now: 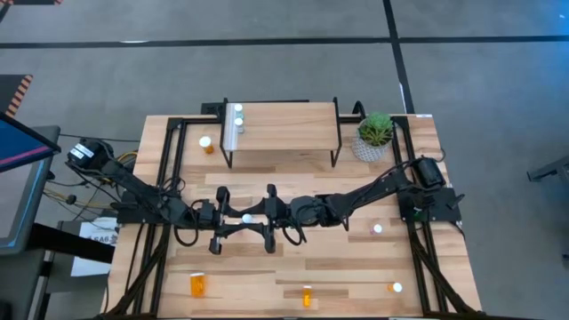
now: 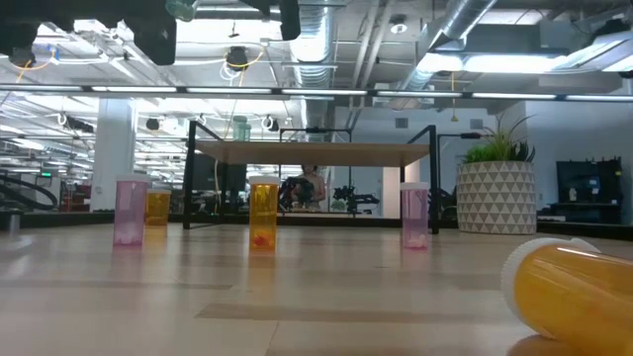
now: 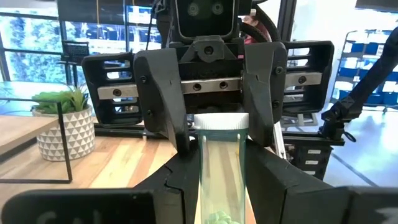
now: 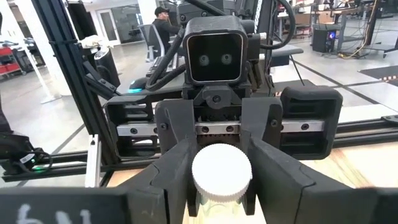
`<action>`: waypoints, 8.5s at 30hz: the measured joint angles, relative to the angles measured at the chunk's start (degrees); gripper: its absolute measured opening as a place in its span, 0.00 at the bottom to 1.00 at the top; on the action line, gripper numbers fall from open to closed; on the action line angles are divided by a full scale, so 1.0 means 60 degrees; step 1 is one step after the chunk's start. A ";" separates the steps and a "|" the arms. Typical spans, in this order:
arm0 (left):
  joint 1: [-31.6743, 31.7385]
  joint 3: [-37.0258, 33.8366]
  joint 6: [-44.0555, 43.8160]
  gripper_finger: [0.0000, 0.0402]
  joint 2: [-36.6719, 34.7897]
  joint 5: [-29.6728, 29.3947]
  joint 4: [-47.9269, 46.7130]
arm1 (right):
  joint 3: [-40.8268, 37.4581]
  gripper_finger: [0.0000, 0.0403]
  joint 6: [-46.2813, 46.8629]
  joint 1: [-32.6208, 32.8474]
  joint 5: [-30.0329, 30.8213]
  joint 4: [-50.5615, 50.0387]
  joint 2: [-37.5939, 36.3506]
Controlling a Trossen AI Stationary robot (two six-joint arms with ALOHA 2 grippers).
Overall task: Pick and place medicine bottles onto shelf by color
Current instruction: Put the blue pill bottle on the shelf aligned with the other blue pill bottles, then put the middle pink pill bottle on the shelf
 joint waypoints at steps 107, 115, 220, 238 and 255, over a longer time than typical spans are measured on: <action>-0.0095 -0.0852 0.0099 0.36 -0.0060 -0.0498 0.1219 | -0.0013 0.32 0.0035 -0.0186 0.0018 0.0263 0.0000; -0.0346 -0.0849 0.0054 0.57 -0.1396 -0.2192 -0.0735 | -0.0012 0.32 0.0015 -0.0443 0.0076 0.0307 0.0002; -0.2186 -0.0863 0.0406 0.66 -0.5887 -0.8025 -0.6011 | 0.6594 0.32 -0.1668 -0.4994 -0.1741 -0.8080 0.2809; -0.2186 -0.0863 0.0313 0.66 -0.5887 -0.7952 -0.6010 | 0.6563 0.53 -0.1668 -0.4994 -0.1741 -0.8039 0.2847; -0.2189 -0.0863 -0.0187 0.66 -0.5883 -0.7921 -0.6553 | 0.8475 0.58 -0.1865 -0.3741 -0.2466 -1.2472 0.2356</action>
